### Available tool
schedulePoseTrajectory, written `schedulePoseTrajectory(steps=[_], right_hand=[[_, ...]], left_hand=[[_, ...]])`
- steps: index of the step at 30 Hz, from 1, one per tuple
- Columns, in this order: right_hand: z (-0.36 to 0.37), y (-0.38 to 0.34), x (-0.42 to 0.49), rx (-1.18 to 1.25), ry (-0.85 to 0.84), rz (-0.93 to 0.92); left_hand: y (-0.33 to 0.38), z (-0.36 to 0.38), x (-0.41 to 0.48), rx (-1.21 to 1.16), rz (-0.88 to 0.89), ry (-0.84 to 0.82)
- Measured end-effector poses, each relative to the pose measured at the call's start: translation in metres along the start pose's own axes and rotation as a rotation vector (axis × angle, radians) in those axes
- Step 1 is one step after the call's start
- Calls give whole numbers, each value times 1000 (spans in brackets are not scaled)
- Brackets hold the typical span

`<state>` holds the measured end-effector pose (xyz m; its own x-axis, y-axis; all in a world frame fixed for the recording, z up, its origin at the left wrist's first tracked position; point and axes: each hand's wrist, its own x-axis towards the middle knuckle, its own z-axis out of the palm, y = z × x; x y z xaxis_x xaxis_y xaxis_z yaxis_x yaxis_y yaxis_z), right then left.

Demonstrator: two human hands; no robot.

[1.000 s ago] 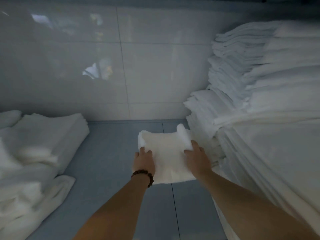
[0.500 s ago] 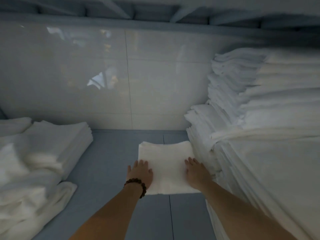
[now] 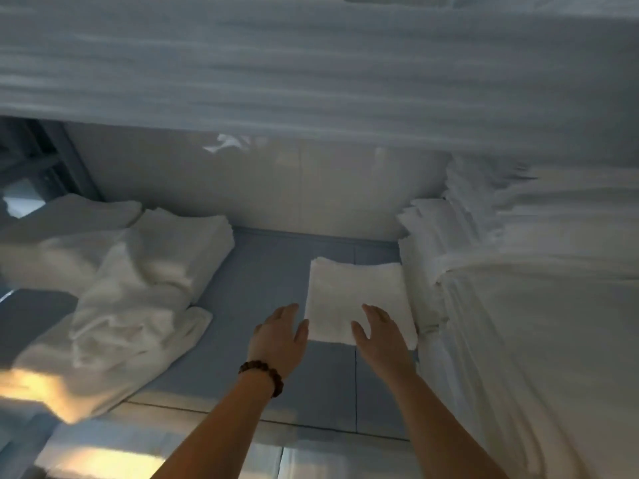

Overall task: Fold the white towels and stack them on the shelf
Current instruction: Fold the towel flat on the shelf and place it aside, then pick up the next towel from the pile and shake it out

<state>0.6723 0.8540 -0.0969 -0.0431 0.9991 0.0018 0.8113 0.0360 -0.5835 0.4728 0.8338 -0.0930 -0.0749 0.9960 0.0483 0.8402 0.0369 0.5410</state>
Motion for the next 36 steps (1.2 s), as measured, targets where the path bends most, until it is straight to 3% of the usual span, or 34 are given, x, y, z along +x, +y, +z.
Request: schedulePoseTrajectory(steps=[6,16,24,30,36], right_hand=[[33,-36,-13,72,-80,-42],[106,-134,-19,66,-189,-240],[190,-231,-32,113,-169,-196],[256,-290,-45,141,-70,-95],[287,-327,-44,155,7,60]], left_hand=[[-47,-28,-25,-63,-203,84],[-151,-89,-66,-132,-387,279],[-264,-133,-70,-146,-357,288],[-367,-190,-56,-133,-305,221],[-412,-216,-28,-134,-198,91]])
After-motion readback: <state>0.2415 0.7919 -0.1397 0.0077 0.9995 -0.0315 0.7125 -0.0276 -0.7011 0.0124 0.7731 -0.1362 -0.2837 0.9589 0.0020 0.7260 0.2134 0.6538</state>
